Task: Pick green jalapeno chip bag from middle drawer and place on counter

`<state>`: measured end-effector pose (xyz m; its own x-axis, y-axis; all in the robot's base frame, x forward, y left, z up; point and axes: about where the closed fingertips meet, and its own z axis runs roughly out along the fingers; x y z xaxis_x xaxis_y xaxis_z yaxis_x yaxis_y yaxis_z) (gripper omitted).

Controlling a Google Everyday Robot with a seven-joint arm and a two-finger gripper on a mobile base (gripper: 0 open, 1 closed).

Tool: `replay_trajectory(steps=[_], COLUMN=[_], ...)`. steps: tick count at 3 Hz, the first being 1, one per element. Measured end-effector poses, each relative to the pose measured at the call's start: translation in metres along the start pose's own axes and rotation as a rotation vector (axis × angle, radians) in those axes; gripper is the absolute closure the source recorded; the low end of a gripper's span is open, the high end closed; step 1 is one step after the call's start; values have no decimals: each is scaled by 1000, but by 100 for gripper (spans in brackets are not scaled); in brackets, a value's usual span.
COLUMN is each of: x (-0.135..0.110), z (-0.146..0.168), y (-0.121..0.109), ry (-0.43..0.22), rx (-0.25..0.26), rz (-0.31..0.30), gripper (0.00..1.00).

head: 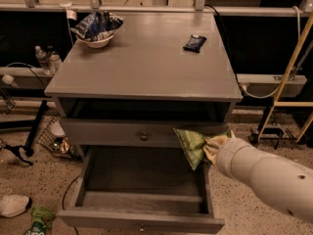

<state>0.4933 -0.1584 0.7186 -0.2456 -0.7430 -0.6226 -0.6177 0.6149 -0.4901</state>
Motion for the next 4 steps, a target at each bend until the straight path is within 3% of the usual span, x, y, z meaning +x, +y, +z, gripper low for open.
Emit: replay_trajectory(steps=[1,2,3,4], x=[16,15,2,-27], z=[-48,-48,-59,-77], y=[-65,-67,-92,-130], ry=[34,32,20,-4], rx=[114,118,160,226], rz=[-3,-7,-76,-181], gripper=[100,100,100,100])
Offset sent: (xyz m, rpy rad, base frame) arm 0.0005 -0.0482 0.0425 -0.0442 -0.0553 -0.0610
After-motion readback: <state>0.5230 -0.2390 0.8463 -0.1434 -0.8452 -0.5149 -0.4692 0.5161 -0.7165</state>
